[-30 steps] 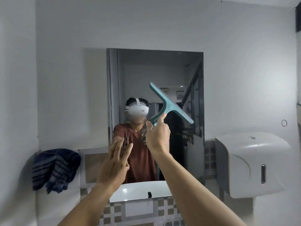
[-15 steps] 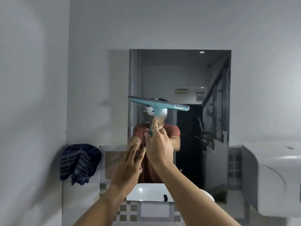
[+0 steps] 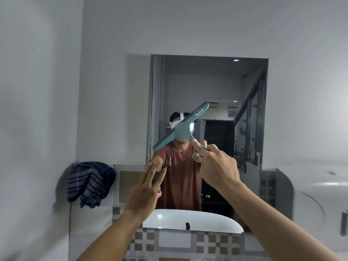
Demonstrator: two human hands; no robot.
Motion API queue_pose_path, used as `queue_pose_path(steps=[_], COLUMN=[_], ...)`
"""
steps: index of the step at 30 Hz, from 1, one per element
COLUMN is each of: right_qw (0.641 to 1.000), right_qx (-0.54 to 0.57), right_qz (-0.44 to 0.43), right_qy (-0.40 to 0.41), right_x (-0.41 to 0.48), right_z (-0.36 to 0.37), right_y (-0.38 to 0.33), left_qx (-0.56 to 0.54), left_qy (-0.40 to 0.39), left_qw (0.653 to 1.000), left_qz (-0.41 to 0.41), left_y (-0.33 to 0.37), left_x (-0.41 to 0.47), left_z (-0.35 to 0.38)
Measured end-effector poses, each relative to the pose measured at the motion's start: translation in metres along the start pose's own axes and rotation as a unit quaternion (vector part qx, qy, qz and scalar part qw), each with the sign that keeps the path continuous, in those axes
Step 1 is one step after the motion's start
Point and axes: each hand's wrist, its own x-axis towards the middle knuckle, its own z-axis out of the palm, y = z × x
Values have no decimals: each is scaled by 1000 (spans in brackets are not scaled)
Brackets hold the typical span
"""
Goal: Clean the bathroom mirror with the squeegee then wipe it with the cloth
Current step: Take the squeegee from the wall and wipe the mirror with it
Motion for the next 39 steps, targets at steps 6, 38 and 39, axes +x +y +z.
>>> queue_pose_path(steps=[6, 38, 39], right_qw=[997, 955, 950], right_qx=[-71, 152, 171], right_qz=[10, 254, 259], right_qy=[6, -1, 2], right_x=[0, -79, -79], right_z=[-37, 22, 24], right_y=[74, 51, 46], left_qx=[-19, 102, 104], left_qy=[9, 74, 74], left_qw=[999, 991, 990], left_qz=[24, 52, 54], left_y=[32, -9, -9], left_x=[13, 153, 154], left_z=[-5, -121, -120])
